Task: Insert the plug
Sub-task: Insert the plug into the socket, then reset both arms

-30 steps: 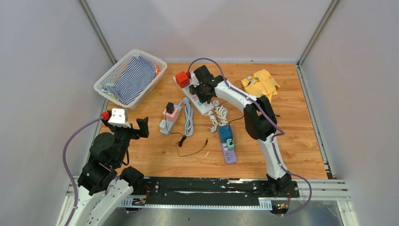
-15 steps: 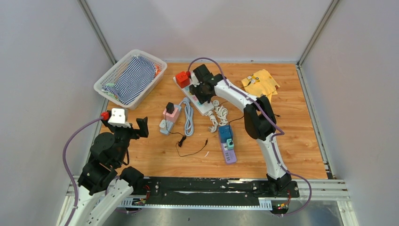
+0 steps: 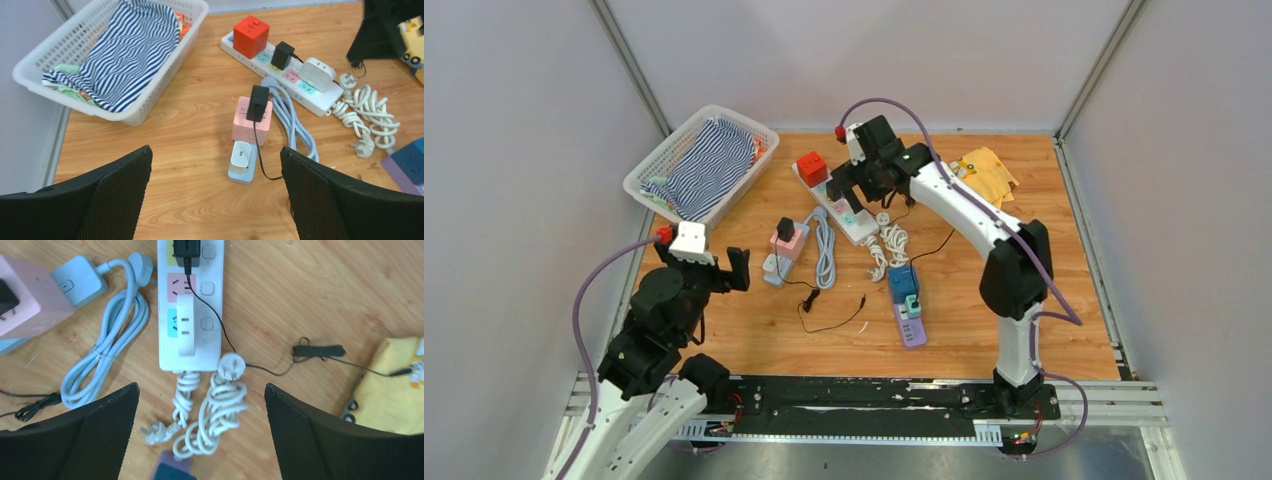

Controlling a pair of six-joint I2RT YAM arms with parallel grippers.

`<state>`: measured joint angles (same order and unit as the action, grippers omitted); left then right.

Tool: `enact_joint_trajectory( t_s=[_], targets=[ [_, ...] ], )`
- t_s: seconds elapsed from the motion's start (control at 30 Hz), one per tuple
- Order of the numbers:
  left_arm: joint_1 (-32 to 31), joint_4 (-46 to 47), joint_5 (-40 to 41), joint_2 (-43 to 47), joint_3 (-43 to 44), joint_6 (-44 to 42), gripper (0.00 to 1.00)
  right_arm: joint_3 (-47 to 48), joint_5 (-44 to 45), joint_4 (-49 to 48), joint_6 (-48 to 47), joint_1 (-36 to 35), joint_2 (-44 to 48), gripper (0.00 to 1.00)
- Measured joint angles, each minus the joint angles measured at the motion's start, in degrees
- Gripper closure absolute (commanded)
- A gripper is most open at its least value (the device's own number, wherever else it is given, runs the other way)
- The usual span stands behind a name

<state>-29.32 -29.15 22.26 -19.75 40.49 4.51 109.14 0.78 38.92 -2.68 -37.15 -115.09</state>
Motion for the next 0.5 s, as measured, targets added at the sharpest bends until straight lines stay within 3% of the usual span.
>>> enact_joint_trajectory(
  t_s=[0.5],
  targets=[
    [0.0, 1.8, -9.9, -7.5, 4.3, 8.5, 0.00, -28.7, -1.9, -2.5, 3.0, 0.0, 27.4, 0.04]
  ],
)
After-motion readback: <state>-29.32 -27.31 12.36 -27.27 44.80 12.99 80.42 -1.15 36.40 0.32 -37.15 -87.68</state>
